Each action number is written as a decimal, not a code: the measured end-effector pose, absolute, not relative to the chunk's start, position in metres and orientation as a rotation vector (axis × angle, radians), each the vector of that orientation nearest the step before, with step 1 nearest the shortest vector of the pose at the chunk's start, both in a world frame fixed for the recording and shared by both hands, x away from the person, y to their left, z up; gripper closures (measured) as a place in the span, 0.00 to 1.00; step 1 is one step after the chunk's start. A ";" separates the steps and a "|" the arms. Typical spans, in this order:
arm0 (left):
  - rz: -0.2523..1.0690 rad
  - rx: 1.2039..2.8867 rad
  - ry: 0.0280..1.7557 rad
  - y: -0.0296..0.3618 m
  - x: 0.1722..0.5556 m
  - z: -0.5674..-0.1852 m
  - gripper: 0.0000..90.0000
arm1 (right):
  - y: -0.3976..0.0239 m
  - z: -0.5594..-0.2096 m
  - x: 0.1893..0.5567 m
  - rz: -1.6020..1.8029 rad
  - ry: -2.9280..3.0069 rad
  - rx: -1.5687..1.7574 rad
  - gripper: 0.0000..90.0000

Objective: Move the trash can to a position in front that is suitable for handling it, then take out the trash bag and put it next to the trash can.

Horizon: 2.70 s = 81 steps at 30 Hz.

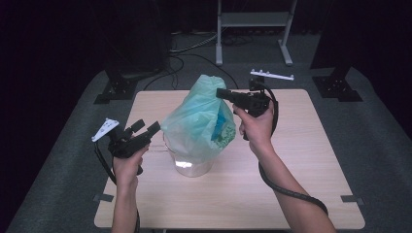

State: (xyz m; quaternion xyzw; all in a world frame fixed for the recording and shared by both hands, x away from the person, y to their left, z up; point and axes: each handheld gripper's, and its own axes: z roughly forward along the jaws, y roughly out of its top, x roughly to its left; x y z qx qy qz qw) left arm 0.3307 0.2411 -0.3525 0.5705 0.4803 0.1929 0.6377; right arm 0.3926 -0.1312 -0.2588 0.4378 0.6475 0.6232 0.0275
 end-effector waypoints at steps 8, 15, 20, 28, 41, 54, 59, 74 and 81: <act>0.431 1.285 1.085 0.243 0.329 -0.351 0.21 | -0.138 -0.255 0.392 1.918 1.980 1.353 1.00; 0.423 1.271 1.075 0.244 0.328 -0.350 0.21 | -0.148 -0.253 0.391 1.921 1.950 1.368 1.00; 0.417 1.286 1.078 0.241 0.330 -0.352 0.20 | -0.156 -0.250 0.390 1.924 1.927 1.371 1.00; 0.411 1.308 1.077 0.237 0.331 -0.352 0.19 | -0.170 -0.247 0.388 1.918 1.895 1.382 1.00; 0.407 1.326 1.098 0.233 0.333 -0.354 0.12 | -0.193 -0.237 0.384 1.900 1.842 1.390 1.00; 0.423 1.342 1.104 0.233 0.334 -0.355 0.11 | -0.217 -0.244 0.385 1.845 1.815 1.444 1.00; 0.429 1.342 1.101 0.234 0.333 -0.354 0.11 | -0.224 -0.249 0.387 1.835 1.807 1.464 1.00; 0.432 1.341 1.101 0.231 0.334 -0.354 0.11 | -0.236 -0.259 0.391 1.832 1.785 1.501 1.00; 0.433 1.345 1.102 0.231 0.334 -0.354 0.11 | -0.239 -0.265 0.394 1.820 1.790 1.515 1.00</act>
